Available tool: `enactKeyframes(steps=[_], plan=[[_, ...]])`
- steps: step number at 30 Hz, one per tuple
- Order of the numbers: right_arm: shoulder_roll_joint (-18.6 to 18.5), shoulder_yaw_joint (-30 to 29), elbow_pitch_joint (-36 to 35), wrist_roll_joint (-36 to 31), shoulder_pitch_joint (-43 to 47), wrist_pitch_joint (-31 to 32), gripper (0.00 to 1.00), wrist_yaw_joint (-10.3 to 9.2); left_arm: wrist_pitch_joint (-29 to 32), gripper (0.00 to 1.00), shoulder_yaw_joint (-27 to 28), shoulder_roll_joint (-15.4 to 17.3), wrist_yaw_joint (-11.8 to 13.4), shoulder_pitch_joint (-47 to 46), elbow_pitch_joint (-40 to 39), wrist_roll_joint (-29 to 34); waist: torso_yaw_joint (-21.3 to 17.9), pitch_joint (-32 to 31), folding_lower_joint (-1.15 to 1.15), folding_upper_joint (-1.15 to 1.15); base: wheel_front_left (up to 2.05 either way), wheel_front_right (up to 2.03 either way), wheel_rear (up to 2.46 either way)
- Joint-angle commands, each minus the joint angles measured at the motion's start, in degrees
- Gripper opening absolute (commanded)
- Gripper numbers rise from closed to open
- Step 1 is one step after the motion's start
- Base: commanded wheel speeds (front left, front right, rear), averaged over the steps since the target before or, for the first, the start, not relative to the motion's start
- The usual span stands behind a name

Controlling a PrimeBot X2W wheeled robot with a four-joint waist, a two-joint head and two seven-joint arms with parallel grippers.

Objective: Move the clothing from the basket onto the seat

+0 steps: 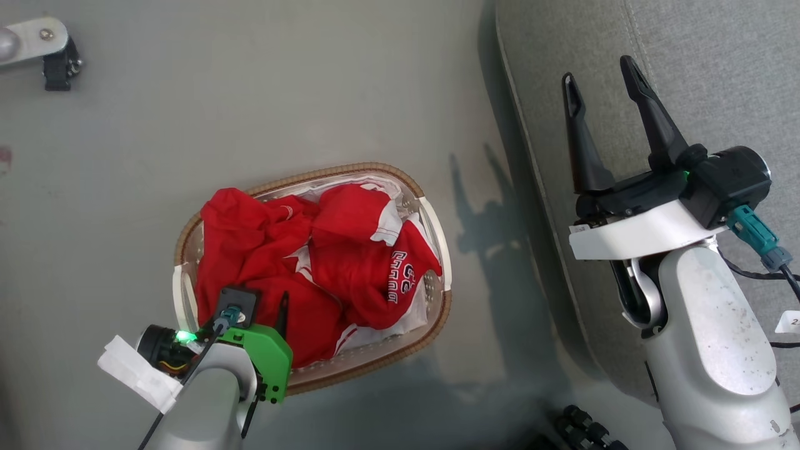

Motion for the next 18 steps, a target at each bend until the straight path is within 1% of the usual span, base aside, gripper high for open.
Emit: enactKeyframes(steps=[1, 6, 11, 18], plan=[[0.01, 0.16, -0.35, 0.44, -0.79, -0.12, 1.00, -0.04, -0.06, 1.00, -0.33, 0.69, 0.27, -1.84, 1.30, 0.36, -1.85, 2.88, -0.01, 0.00, 0.00, 0.00, 0.00], [0.05, 0.42, -0.85, 1.44, -1.38, -0.12, 1.00, -0.04, 0.70, 1.00, -1.35, 1.07, 1.08, -4.88, 7.33, 1.13, -2.61, 5.00, -0.01, 0.00, 0.00, 0.00, 0.00], [0.04, 0.81, -1.57, 2.38, -2.23, -0.12, 1.00, -0.04, 2.52, 1.00, -2.19, 1.80, 1.52, -7.16, 9.38, 1.45, -3.40, 7.23, -0.01, 0.00, 0.00, 0.00, 0.00], [0.05, 1.49, -2.58, 3.82, -3.55, -0.12, 1.00, -0.04, 6.05, 1.00, -4.34, 2.49, 0.49, -9.82, 10.58, 2.56, -4.43, 10.28, -0.01, 0.00, 0.00, 0.00, 0.00]])
